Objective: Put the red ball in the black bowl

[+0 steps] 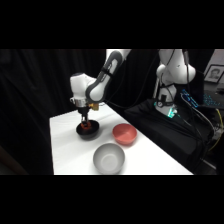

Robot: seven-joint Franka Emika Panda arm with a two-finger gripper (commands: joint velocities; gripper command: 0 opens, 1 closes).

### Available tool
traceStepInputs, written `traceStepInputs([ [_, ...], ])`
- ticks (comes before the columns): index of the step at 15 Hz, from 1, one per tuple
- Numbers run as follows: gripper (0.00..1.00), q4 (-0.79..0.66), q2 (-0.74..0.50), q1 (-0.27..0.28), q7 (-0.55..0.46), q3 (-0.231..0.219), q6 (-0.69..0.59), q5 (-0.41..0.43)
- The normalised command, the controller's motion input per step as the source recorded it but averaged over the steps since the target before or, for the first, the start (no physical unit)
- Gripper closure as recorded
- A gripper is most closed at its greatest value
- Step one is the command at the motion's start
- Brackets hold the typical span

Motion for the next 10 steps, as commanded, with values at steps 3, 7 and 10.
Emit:
traceStepInputs([
  [3, 0.25, 0.01, -0.12, -0.046, 0.01, 0.029, -0.13, 0.096],
  [7, 0.0, 0.0, -0.28, -0.031, -0.02, 0.017, -0.32, 0.056],
  [10, 0.0, 0.01, -0.36, -0.015, -0.01, -0.019, -0.38, 0.018],
])
